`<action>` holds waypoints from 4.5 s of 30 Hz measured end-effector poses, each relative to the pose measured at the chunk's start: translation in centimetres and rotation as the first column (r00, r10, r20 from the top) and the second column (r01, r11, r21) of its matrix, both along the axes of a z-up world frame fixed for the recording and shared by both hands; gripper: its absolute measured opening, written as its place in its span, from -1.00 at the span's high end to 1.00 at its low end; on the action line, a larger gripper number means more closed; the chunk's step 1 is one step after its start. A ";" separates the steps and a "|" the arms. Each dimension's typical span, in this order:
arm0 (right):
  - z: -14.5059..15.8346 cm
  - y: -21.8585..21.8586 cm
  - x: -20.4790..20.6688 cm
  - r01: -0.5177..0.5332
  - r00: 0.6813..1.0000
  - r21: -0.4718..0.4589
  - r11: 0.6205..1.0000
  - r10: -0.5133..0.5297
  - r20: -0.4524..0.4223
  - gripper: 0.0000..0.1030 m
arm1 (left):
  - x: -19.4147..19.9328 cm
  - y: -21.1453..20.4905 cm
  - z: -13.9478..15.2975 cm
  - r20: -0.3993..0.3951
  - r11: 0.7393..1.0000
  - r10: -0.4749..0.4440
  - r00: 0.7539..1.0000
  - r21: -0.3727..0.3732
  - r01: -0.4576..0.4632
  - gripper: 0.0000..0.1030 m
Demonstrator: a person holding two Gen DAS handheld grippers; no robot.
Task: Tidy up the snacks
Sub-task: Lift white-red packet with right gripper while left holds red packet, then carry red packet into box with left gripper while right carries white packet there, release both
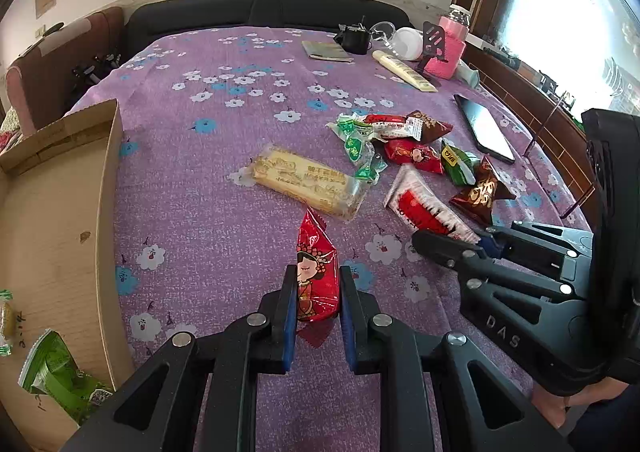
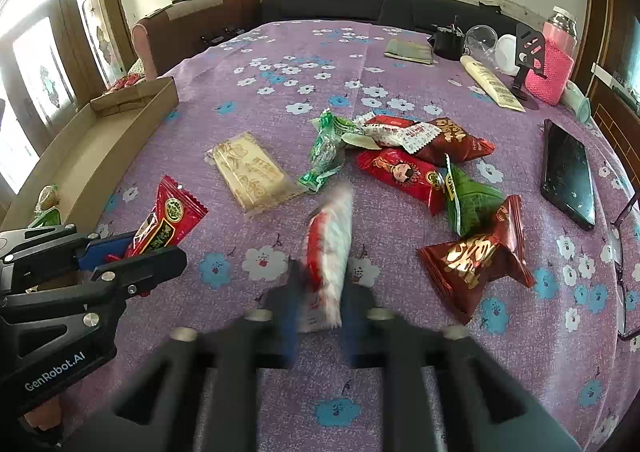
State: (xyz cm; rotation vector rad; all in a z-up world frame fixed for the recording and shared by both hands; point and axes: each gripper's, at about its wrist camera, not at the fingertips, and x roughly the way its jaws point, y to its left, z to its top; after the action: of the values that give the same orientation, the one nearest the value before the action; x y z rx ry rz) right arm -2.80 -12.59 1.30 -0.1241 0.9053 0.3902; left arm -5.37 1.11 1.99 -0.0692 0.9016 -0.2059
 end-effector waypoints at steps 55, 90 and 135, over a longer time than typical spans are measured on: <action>3.4 -1.0 -1.5 -0.044 0.992 0.193 0.980 0.021 0.122 0.77 | -0.6 1.9 2.0 0.060 0.998 0.049 0.997 -0.035 -0.047 0.65; 7.6 17.4 0.3 -0.314 0.946 0.233 0.920 0.324 -0.004 0.76 | -0.4 21.8 6.9 0.097 0.941 0.335 0.937 0.020 -0.338 0.64; 4.8 21.7 6.0 -0.242 0.957 0.218 0.945 0.270 -0.109 0.50 | 4.1 23.8 2.5 -0.100 0.928 0.359 0.928 -0.065 -0.366 0.46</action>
State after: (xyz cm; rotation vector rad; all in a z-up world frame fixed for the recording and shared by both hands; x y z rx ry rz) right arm 3.17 9.08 6.10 -0.0271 0.9832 0.7395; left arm -1.31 24.93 4.48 -0.3220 0.9497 0.1068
